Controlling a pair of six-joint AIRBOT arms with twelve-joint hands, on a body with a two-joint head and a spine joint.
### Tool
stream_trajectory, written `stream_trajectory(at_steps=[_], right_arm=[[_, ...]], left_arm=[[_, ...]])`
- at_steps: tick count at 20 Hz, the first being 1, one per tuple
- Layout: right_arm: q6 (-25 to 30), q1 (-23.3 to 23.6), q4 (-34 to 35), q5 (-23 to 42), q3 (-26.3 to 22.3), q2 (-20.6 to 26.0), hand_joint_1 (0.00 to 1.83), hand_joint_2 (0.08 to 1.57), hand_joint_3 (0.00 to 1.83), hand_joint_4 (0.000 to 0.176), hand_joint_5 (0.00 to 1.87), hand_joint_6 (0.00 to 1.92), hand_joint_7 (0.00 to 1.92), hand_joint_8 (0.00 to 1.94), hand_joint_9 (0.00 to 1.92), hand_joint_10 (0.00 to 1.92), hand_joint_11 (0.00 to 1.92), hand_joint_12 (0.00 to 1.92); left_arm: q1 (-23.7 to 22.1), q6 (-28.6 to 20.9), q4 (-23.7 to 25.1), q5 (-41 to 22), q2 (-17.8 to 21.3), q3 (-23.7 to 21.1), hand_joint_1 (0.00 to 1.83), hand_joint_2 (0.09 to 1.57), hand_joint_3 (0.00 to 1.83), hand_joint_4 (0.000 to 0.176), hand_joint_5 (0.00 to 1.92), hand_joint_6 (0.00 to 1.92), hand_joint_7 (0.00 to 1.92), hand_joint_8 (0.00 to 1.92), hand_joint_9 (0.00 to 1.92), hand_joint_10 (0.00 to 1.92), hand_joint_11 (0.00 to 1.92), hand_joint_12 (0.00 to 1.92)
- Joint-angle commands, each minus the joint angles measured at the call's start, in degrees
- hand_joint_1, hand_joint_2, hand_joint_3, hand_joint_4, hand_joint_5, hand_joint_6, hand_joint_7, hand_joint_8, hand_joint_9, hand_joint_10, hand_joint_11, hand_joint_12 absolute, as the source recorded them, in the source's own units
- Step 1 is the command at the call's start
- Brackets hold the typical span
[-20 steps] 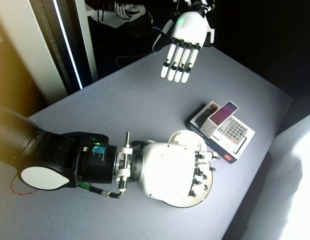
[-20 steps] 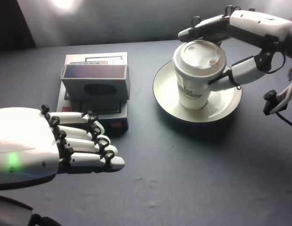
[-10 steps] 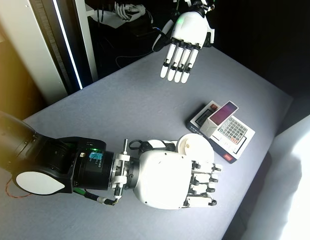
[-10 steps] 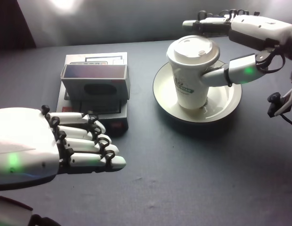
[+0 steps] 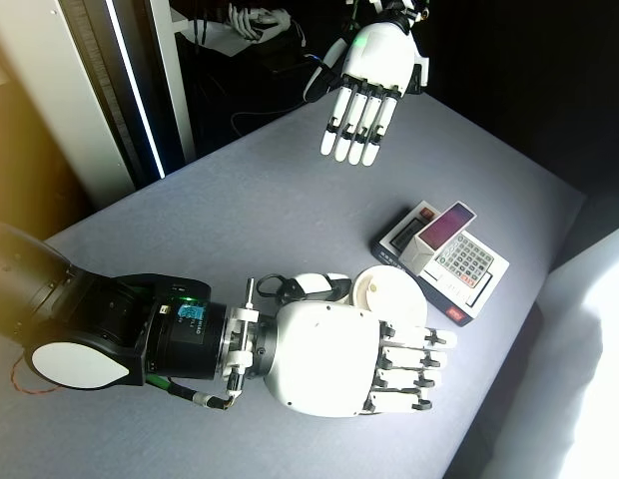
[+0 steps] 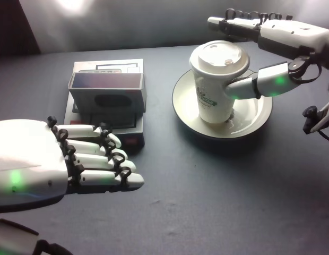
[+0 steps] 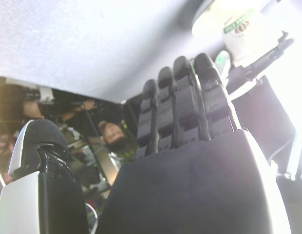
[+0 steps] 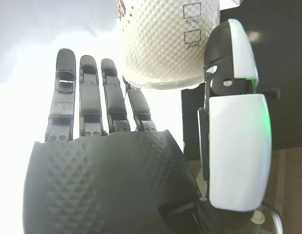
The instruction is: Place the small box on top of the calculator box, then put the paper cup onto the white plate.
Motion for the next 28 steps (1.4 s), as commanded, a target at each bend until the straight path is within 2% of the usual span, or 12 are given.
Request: stream_trajectory(at_steps=[1, 2, 3, 5, 7, 10, 12, 18, 19, 23, 26, 28], right_arm=[[0.4, 0.2, 1.3, 6.4, 0.2, 0.6, 0.79, 1.00, 0.00, 0.000, 0.03, 0.00, 0.08, 0.00, 0.11, 0.00, 0.00, 0.50], [0.9, 0.0, 1.2, 6.3, 0.2, 0.6, 0.68, 0.97, 0.00, 0.000, 0.01, 0.00, 0.02, 0.00, 0.05, 0.00, 0.00, 0.38], [1.3, -0.1, 1.2, 6.1, 0.1, 0.8, 0.71, 0.92, 0.00, 0.000, 0.00, 0.00, 0.00, 0.00, 0.01, 0.00, 0.00, 0.13], [2.2, -0.3, 0.2, 5.7, -0.5, 1.4, 0.69, 0.85, 0.00, 0.000, 0.00, 0.00, 0.00, 0.00, 0.00, 0.00, 0.00, 0.01], [3.3, -0.6, -2.1, 5.5, -1.3, 1.9, 0.66, 0.82, 0.00, 0.000, 0.00, 0.00, 0.00, 0.00, 0.00, 0.00, 0.00, 0.00], [3.3, -1.1, -2.5, 5.8, -3.1, 3.6, 0.61, 0.83, 0.00, 0.000, 0.00, 0.00, 0.00, 0.00, 0.00, 0.00, 0.00, 0.00], [3.3, -1.1, -2.5, 6.2, -3.3, 4.6, 0.60, 0.84, 0.00, 0.000, 0.00, 0.00, 0.00, 0.00, 0.00, 0.00, 0.00, 0.00], [3.9, -1.0, -4.5, 10.2, -3.5, 8.6, 0.63, 0.82, 0.00, 0.000, 0.00, 0.00, 0.00, 0.00, 0.00, 0.00, 0.00, 0.00], [5.6, -1.1, -5.6, 10.2, -3.6, 9.7, 0.63, 0.82, 0.00, 0.000, 0.00, 0.00, 0.00, 0.00, 0.00, 0.00, 0.00, 0.00], [10.4, -1.3, -11.9, 12.9, -8.0, 16.2, 0.63, 0.83, 0.00, 0.000, 0.00, 0.00, 0.00, 0.00, 0.00, 0.00, 0.00, 0.00], [19.0, -2.2, -19.5, 15.7, -9.6, 19.8, 0.62, 0.83, 0.00, 0.000, 0.00, 0.00, 0.00, 0.00, 0.00, 0.00, 0.00, 0.00], [19.9, -2.6, -22.5, 16.0, -10.8, 22.2, 0.61, 0.84, 0.00, 0.000, 0.00, 0.00, 0.00, 0.00, 0.00, 0.00, 0.00, 0.00]], left_arm=[[-0.9, -0.2, -2.4, -4.4, 0.0, 0.1, 0.34, 1.10, 0.00, 0.000, 0.18, 0.00, 0.23, 0.00, 0.23, 0.00, 0.00, 0.45], [-0.9, -0.3, -2.4, -4.4, 0.0, 0.1, 0.32, 1.10, 0.00, 0.000, 0.19, 0.00, 0.24, 0.00, 0.25, 0.01, 0.00, 0.49], [-1.0, -0.3, -2.4, -4.4, 0.0, 0.1, 0.35, 1.09, 0.00, 0.000, 0.23, 0.01, 0.27, 0.01, 0.28, 0.01, 0.00, 0.57], [-1.2, -0.4, -2.4, -4.4, -0.1, 0.1, 0.31, 1.11, 0.00, 0.000, 0.20, 0.00, 0.24, 0.00, 0.25, 0.00, 0.00, 0.50], [-1.3, -0.5, -2.4, -4.4, -0.1, 0.2, 0.33, 1.10, 0.00, 0.000, 0.19, 0.00, 0.22, 0.00, 0.21, 0.00, 0.00, 0.44], [-1.5, -0.6, -2.4, -4.4, -0.1, 0.2, 0.33, 1.09, 0.00, 0.000, 0.22, 0.00, 0.26, 0.00, 0.26, 0.01, 0.00, 0.58], [-1.6, -0.6, -2.4, -4.4, -0.1, 0.2, 0.31, 1.11, 0.00, 0.000, 0.18, 0.00, 0.23, 0.00, 0.23, 0.00, 0.00, 0.48], [-2.8, -1.0, -2.6, -4.3, -0.8, 1.5, 0.33, 1.10, 0.00, 0.000, 0.19, 0.00, 0.23, 0.00, 0.23, 0.00, 0.00, 0.49], [-3.3, -1.1, -2.5, -4.3, -0.8, 1.6, 0.35, 1.10, 0.00, 0.000, 0.17, 0.00, 0.22, 0.00, 0.22, 0.00, 0.00, 0.42], [-3.9, -1.2, -2.6, -3.1, -1.0, 1.3, 0.33, 1.10, 0.00, 0.000, 0.19, 0.00, 0.24, 0.00, 0.25, 0.01, 0.00, 0.52], [-3.9, -1.2, -2.9, -2.6, -1.0, 1.6, 0.32, 1.10, 0.00, 0.000, 0.20, 0.00, 0.25, 0.00, 0.25, 0.00, 0.00, 0.50], [-4.0, -1.2, -3.1, -2.7, -1.0, 1.8, 0.31, 1.11, 0.00, 0.000, 0.20, 0.00, 0.26, 0.00, 0.26, 0.00, 0.00, 0.53]])
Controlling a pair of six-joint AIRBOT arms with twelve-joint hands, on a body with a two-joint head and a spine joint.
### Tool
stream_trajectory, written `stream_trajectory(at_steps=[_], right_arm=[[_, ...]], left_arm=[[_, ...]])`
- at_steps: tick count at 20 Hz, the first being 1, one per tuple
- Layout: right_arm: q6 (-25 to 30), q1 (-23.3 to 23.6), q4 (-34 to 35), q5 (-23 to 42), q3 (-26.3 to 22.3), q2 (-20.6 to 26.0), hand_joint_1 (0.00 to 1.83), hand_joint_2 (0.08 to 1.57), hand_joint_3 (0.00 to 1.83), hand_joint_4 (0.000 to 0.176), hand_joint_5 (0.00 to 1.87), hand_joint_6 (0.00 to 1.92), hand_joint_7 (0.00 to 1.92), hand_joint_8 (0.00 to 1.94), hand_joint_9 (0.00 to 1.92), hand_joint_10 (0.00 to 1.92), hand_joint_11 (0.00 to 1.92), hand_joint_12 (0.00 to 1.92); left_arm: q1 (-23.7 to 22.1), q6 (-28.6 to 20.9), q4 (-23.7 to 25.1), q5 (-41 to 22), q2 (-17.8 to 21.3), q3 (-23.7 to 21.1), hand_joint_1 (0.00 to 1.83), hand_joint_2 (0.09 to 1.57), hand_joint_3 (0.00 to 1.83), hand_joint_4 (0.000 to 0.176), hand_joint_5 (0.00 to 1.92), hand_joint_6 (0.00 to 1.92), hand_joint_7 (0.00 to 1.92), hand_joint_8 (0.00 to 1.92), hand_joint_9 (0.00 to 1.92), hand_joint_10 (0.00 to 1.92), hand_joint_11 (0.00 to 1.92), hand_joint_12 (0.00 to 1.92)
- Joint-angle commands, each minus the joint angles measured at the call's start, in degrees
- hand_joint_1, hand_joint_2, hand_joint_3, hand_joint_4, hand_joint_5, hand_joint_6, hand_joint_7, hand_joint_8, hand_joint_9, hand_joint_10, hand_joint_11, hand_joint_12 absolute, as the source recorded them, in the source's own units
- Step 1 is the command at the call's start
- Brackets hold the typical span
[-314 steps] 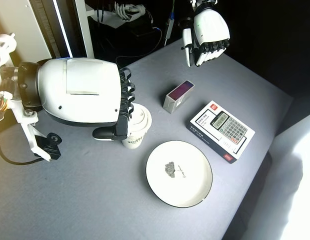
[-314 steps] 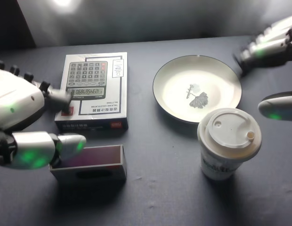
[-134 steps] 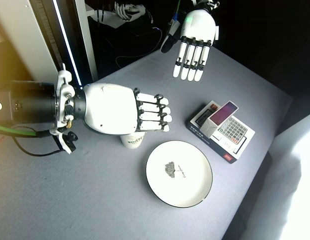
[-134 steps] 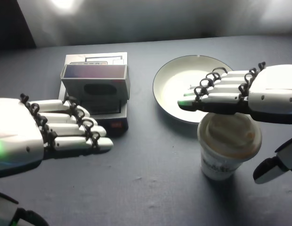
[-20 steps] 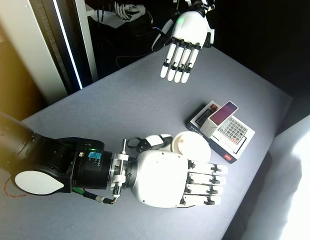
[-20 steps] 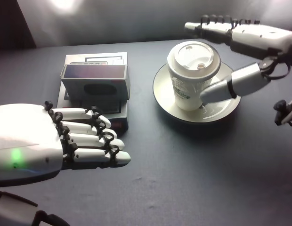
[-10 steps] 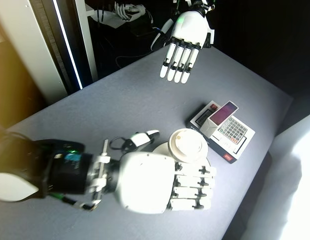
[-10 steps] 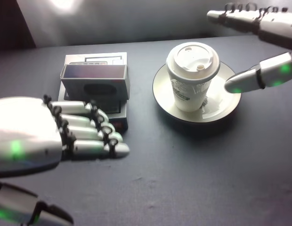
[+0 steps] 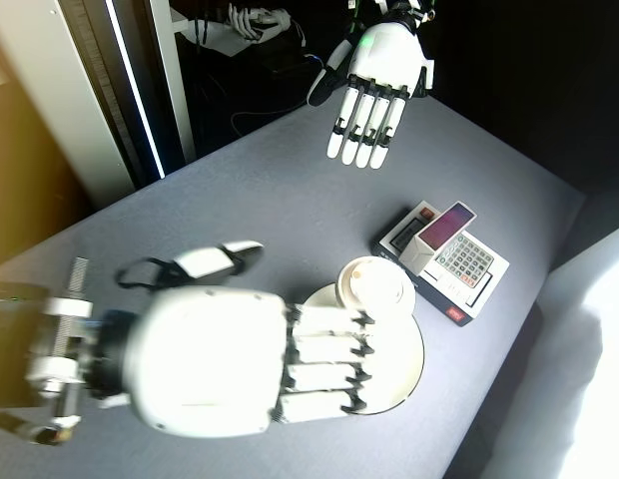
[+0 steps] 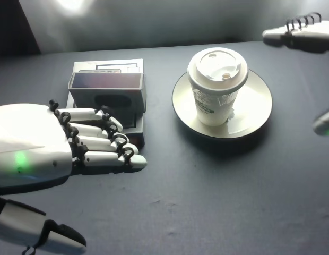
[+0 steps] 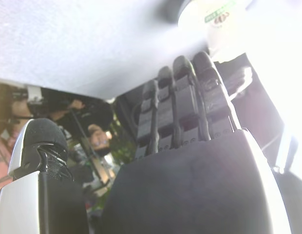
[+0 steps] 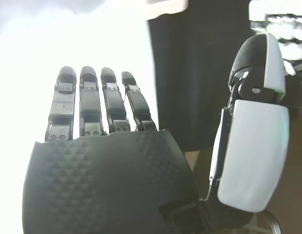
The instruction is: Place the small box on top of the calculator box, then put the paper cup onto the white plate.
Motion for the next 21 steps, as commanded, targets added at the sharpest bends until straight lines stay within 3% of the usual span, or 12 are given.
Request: stream_trajectory(at_steps=[1, 4, 5, 6, 7, 8, 9, 11, 14, 17, 19, 21], right_arm=[[0.7, 0.5, 2.9, 5.4, -0.2, 1.8, 0.63, 0.84, 0.00, 0.000, 0.00, 0.00, 0.00, 0.00, 0.00, 0.00, 0.00, 0.00], [1.7, 1.2, 1.0, 5.3, -3.0, 5.6, 0.56, 0.91, 0.03, 0.000, 0.00, 0.00, 0.00, 0.00, 0.02, 0.01, 0.04, 0.02], [2.2, 2.0, 0.8, 5.3, -3.4, 5.8, 0.43, 1.02, 0.02, 0.000, 0.18, 0.01, 0.24, 0.05, 0.27, 0.01, 0.01, 0.59], [2.9, 2.3, 0.8, 5.2, -3.8, 5.8, 0.42, 1.10, 0.03, 0.000, 0.63, 0.16, 0.69, 0.18, 0.60, 0.31, 0.11, 1.16], [2.9, 2.4, 0.8, 5.1, -4.1, 5.8, 0.42, 1.18, 0.03, 0.000, 0.77, 0.48, 0.79, 0.66, 0.63, 0.90, 0.18, 1.49], [2.9, 2.6, 0.8, 4.8, -4.6, 5.7, 0.50, 1.23, 0.01, 0.000, 0.69, 1.43, 0.76, 1.57, 0.70, 1.67, 0.41, 1.84], [2.9, 2.8, 0.8, 4.3, -5.0, 5.7, 0.39, 1.34, 0.04, 0.000, 0.77, 1.82, 0.83, 1.87, 0.79, 1.87, 0.59, 1.90], [2.9, 3.6, 0.8, 4.1, -5.4, 5.7, 0.35, 1.42, 0.02, 0.000, 1.03, 1.92, 1.08, 1.94, 1.10, 1.92, 1.02, 1.92], [2.5, 3.8, 0.6, 4.3, -5.8, 5.7, 0.36, 1.51, 0.02, 0.000, 1.32, 1.92, 1.46, 1.94, 1.49, 1.92, 1.61, 1.92], [2.1, 3.8, -0.5, 4.7, -6.2, 5.7, 0.91, 1.49, 0.00, 0.000, 1.52, 1.92, 1.63, 1.94, 1.70, 1.92, 1.87, 1.92], [1.5, 3.8, -0.6, 5.2, -6.4, 5.7, 1.10, 1.45, 0.00, 0.000, 1.57, 1.92, 1.68, 1.94, 1.76, 1.92, 1.92, 1.92], [-2.3, 3.8, -0.9, 5.4, -7.1, 5.7, 1.16, 1.42, 0.00, 0.000, 1.55, 1.92, 1.67, 1.94, 1.76, 1.92, 1.92, 1.92]], left_arm=[[-0.8, -0.2, -2.8, -4.3, 0.3, 0.2, 0.33, 1.10, 0.00, 0.000, 0.23, 0.00, 0.28, 0.00, 0.29, 0.00, 0.00, 0.61], [-0.8, -0.2, -2.8, -4.4, 0.3, -0.3, 0.36, 1.11, 0.00, 0.000, 0.32, 0.00, 0.40, 0.01, 0.40, 0.01, 0.02, 0.74], [-0.9, -0.2, -3.1, -4.4, 0.3, -0.3, 0.40, 1.15, 0.00, 0.000, 0.54, 0.05, 0.65, 0.08, 0.63, 0.11, 0.21, 1.03], [-1.2, -0.2, -3.3, -4.4, 0.3, -0.2, 0.47, 1.23, 0.01, 0.000, 0.76, 0.26, 0.66, 0.86, 0.58, 1.06, 0.40, 1.50], [-1.4, -0.2, -3.4, -4.3, 0.3, -0.1, 0.45, 1.30, 0.01, 0.000, 0.64, 1.07, 0.60, 1.46, 0.52, 1.62, 0.45, 1.78], [-1.8, -0.2, -3.5, -4.2, 0.3, 0.0, 0.43, 1.37, 0.01, 0.000, 0.61, 1.70, 0.69, 1.82, 0.65, 1.86, 0.61, 1.89], [-1.9, -0.2, -3.6, -4.2, 0.3, 0.0, 0.39, 1.44, 0.01, 0.000, 0.72, 1.88, 0.82, 1.90, 0.79, 1.91, 0.78, 1.92], [-2.0, -0.2, -3.7, -4.2, 0.3, 0.0, 0.31, 1.50, 0.02, 0.000, 0.94, 1.92, 1.03, 1.92, 1.05, 1.92, 1.09, 1.92], [-2.2, -0.2, -3.9, -4.2, 0.3, -0.1, 0.69, 1.47, 0.00, 0.003, 1.39, 1.92, 1.56, 1.92, 1.62, 1.92, 1.63, 1.92], [-2.2, -0.2, -4.0, -4.2, 0.3, -0.1, 1.08, 1.38, 0.00, 0.088, 1.52, 1.92, 1.66, 1.92, 1.73, 1.92, 1.76, 1.92], [-2.2, -0.2, -4.2, -4.1, 0.3, -0.1, 1.23, 1.29, 0.00, 0.170, 1.50, 1.92, 1.63, 1.92, 1.67, 1.92, 1.73, 1.92], [-2.2, -0.2, -4.1, -4.1, 0.3, -0.1, 1.19, 1.32, 0.00, 0.175, 1.47, 1.92, 1.60, 1.92, 1.63, 1.92, 1.68, 1.92]])
